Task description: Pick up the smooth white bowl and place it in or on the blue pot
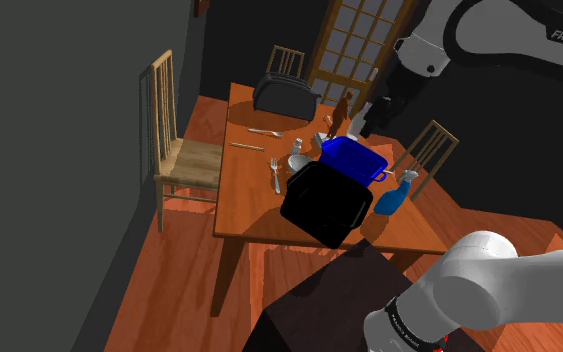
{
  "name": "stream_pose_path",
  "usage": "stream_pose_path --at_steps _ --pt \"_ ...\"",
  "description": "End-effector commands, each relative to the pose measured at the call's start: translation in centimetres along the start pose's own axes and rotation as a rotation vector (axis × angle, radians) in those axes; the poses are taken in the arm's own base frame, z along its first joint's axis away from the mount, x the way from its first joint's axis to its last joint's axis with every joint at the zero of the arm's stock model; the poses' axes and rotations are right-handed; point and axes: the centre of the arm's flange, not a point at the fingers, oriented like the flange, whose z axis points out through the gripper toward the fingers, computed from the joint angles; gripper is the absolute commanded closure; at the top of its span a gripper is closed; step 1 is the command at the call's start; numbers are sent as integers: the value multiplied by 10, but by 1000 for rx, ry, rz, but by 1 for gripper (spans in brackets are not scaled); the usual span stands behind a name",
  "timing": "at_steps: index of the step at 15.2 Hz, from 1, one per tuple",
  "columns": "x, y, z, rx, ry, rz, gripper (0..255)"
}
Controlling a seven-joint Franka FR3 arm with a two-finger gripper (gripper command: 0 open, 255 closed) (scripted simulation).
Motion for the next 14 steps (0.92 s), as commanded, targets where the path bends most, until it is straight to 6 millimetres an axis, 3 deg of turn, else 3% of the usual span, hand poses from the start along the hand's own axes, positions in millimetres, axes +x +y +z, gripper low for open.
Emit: stream_pose_path --at_steps 1,14 --pt "0 0 0 0 0 0 0" --pt "96 40 137 -41 -20 0 0"
